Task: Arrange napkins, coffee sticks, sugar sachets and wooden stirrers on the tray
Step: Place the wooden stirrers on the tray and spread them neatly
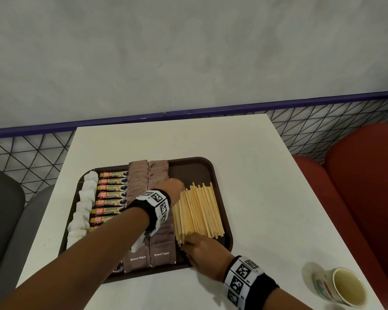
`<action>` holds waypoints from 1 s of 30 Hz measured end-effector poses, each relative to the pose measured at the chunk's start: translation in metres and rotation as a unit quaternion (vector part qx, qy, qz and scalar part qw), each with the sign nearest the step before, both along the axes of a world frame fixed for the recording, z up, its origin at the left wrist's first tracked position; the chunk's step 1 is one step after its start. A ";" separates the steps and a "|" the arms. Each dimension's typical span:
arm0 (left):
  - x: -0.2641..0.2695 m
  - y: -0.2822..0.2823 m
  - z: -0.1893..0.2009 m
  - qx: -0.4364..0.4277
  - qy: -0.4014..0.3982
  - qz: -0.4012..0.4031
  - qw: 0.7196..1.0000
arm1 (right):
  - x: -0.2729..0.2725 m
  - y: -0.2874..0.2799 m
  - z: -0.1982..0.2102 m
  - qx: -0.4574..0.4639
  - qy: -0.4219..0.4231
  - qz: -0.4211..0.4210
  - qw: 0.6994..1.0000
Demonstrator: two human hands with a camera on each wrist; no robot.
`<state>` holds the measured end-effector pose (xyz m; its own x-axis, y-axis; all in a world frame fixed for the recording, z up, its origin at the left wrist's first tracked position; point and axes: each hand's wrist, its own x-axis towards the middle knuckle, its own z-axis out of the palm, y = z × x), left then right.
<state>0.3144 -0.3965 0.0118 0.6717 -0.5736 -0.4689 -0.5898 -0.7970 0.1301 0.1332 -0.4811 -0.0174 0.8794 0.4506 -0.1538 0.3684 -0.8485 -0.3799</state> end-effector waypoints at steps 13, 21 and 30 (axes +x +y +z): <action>0.010 -0.017 -0.002 -0.052 0.046 0.026 0.997 | -0.011 -0.011 0.007 0.030 0.010 -0.042 0.999; 0.011 -0.034 -0.008 -0.084 0.091 0.041 0.991 | -0.013 -0.033 0.001 -0.025 0.012 -0.081 0.996; 0.015 -0.038 -0.011 -0.101 0.114 0.052 0.987 | -0.019 -0.038 0.001 -0.030 -0.011 -0.092 0.995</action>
